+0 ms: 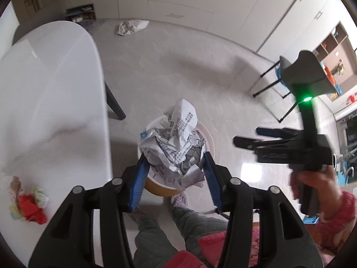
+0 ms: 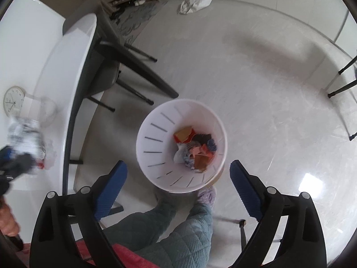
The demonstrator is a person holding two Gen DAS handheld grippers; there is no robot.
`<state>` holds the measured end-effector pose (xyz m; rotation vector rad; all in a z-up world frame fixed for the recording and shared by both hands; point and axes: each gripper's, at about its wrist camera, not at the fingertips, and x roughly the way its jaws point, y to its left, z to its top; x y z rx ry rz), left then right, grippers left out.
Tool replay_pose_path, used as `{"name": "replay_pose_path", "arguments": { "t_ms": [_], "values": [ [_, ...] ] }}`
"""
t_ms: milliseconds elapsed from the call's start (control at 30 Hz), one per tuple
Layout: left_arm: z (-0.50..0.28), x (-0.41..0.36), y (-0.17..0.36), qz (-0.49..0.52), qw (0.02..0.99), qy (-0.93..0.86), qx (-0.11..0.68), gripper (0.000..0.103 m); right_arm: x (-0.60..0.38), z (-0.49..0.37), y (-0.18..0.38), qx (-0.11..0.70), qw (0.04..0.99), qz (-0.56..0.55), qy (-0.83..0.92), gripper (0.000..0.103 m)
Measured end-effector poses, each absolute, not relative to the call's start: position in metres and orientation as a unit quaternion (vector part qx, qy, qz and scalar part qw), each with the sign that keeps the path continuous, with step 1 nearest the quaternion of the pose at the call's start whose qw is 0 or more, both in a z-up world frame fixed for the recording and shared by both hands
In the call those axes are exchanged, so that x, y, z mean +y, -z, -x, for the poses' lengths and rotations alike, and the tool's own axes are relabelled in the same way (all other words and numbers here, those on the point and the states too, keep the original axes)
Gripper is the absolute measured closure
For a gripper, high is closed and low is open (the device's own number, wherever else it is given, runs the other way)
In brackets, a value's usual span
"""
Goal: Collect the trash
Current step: 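Drop the brown wrapper and white paper into the wastebasket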
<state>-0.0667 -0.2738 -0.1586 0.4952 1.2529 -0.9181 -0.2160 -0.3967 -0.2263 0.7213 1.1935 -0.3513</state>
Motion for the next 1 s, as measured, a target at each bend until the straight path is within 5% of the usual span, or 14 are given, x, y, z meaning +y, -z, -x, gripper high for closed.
{"name": "replay_pose_path", "arguments": {
  "t_ms": [267,667,1000],
  "values": [
    [0.085,-0.282,0.165,-0.229,0.676,0.417,0.563,0.009,-0.401,0.227,0.214,0.53,0.761,-0.335,0.166,0.008],
    [0.079,-0.263,0.141,-0.216,0.706,0.403,0.541,0.008,-0.385,0.211,0.194,0.523,0.771,-0.328,0.152,0.008],
    [0.037,-0.156,0.083,-0.12,0.788,0.356,0.488,0.008,-0.321,0.135,0.142,0.507,0.821,-0.253,0.072,0.008]
  ]
}}
